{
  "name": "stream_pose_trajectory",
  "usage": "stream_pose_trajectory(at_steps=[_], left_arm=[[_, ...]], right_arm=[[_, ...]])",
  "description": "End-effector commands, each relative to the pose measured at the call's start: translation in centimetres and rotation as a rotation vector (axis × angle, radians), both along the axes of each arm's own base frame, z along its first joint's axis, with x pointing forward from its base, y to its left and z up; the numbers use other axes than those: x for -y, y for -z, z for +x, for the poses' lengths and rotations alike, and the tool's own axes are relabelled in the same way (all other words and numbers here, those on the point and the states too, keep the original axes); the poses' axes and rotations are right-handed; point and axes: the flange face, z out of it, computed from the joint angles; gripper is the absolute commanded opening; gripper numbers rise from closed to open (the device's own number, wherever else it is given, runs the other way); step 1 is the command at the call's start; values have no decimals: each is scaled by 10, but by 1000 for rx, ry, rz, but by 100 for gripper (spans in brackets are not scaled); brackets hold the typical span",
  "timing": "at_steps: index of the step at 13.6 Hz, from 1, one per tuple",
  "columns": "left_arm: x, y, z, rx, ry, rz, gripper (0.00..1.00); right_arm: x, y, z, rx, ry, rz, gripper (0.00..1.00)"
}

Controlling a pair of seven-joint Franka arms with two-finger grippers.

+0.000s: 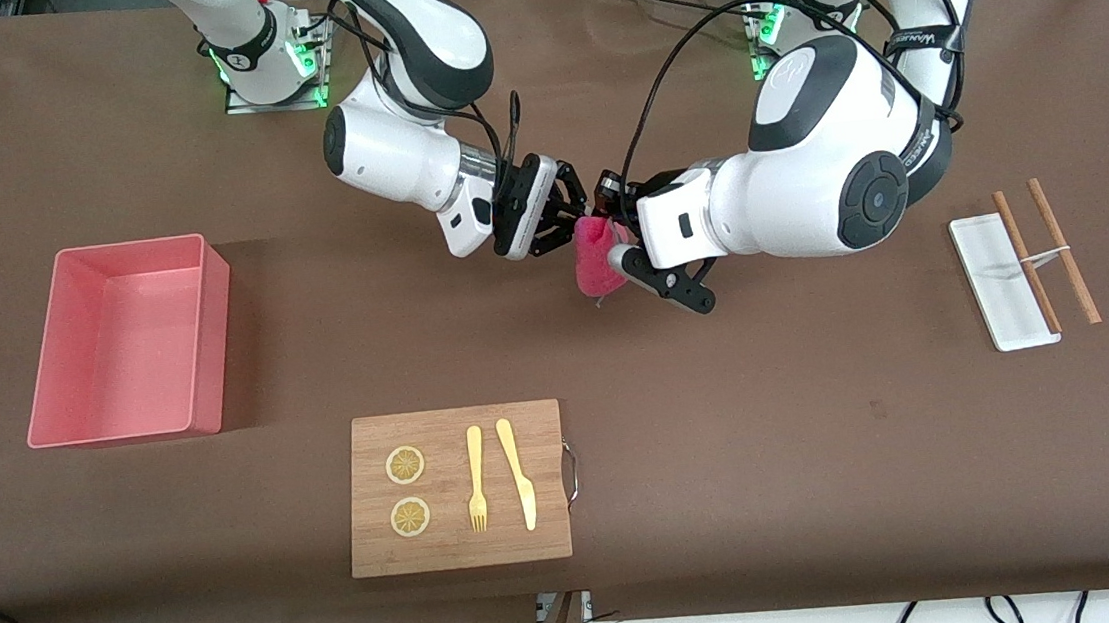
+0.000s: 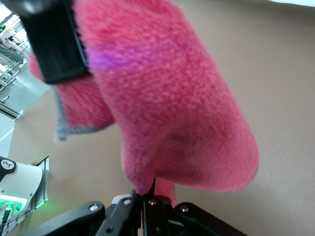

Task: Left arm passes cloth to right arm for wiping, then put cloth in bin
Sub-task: 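Grasp the cloth with the right gripper beside the left gripper, then open the left gripper and withdraw it while the right gripper holds cloth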

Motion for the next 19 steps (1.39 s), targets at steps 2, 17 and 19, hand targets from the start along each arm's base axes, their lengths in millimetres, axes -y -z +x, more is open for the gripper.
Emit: stream_pose_trajectory(at_steps=[2,17,19], left_arm=[[2,-6,4,4,-6,-15,86],[-120,-67,14,272,140,342,100],[-187,-73,33,330,216,308,100]], right_arm=[[26,-22,1,-33,-25,-1,0],[201,-68,40,-224,-122,-376,0],[253,-67,51,-284,-70,-467,0]])
